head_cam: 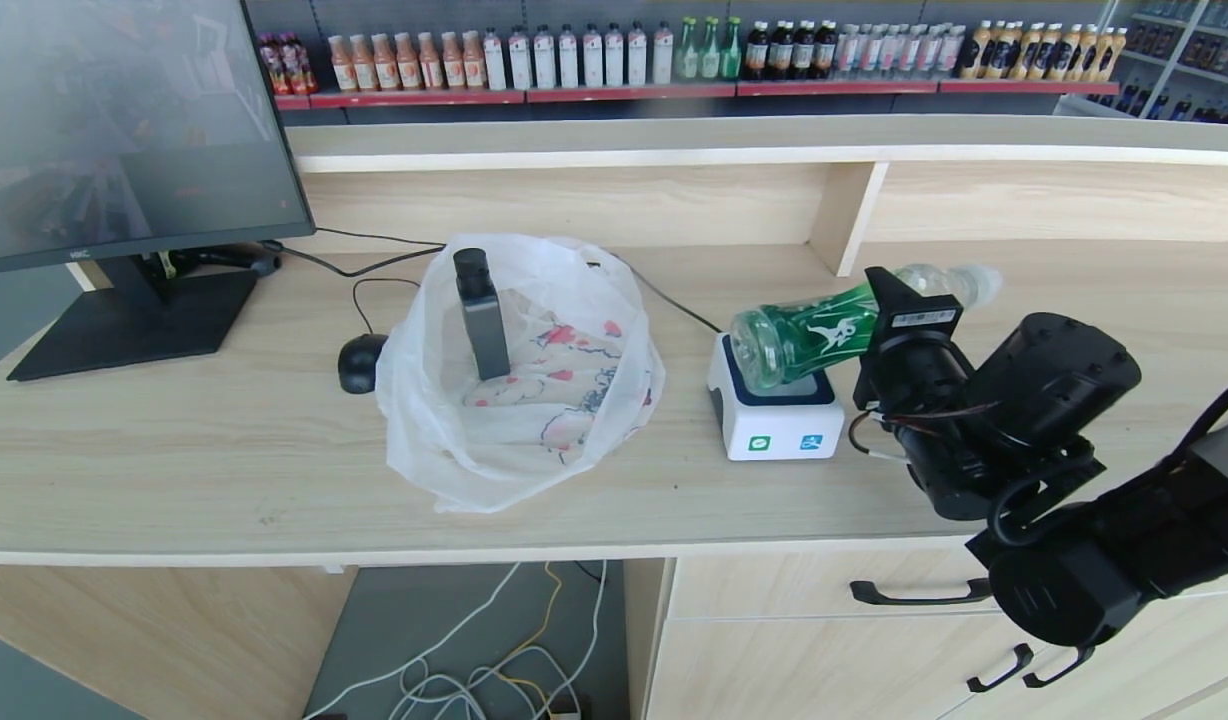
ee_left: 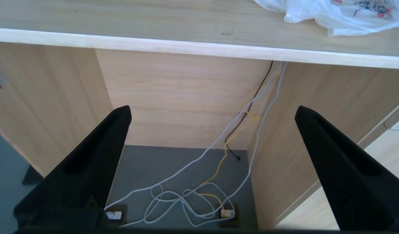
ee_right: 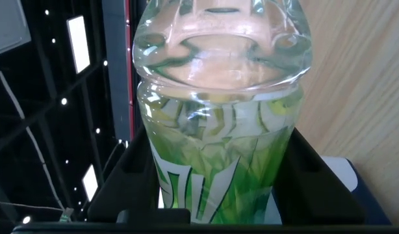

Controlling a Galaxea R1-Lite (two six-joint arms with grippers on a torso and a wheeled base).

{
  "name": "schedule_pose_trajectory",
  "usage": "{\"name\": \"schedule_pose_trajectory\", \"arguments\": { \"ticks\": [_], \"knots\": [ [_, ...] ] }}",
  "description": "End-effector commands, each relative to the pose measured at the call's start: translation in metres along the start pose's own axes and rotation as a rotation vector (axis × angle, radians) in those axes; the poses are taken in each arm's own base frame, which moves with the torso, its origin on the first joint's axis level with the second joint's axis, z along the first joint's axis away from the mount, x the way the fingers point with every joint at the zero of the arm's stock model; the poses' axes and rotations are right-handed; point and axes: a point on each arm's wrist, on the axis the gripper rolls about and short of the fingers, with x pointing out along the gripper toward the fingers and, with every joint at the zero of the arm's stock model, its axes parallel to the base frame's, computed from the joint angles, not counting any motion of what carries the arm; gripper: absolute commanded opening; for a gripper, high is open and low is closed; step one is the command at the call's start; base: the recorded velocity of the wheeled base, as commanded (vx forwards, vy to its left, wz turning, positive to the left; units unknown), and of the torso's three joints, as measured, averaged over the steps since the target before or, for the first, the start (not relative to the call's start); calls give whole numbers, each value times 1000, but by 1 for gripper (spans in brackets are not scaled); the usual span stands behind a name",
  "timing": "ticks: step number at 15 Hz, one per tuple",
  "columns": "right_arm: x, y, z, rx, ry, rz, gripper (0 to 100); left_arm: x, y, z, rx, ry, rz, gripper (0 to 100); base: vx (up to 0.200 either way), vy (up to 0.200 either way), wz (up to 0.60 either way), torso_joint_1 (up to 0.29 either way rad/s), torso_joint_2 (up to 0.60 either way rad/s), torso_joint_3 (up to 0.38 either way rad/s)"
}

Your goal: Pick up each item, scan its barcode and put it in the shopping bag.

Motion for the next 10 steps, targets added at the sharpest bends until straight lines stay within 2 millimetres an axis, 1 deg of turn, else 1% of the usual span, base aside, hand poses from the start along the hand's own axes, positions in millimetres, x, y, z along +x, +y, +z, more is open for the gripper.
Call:
{"name": "schedule_pose_trajectory", "arguments": {
  "ticks": [1,6,9,10],
  "knots": [
    [0,3,0,3,0,7,0,0,0,0,0,-1,0,100,0,0,0,0,0,0],
    [-2,13,5,-8,-3,32,0,0,0,0,0,-1,0,100,0,0,0,0,0,0],
    [-4,35,9,-53,-3,95,0,0,0,0,0,-1,0,100,0,0,0,0,0,0],
    [-6,48,12,-90,8,137,0,0,0,0,0,-1,0,100,0,0,0,0,0,0]
  ]
}}
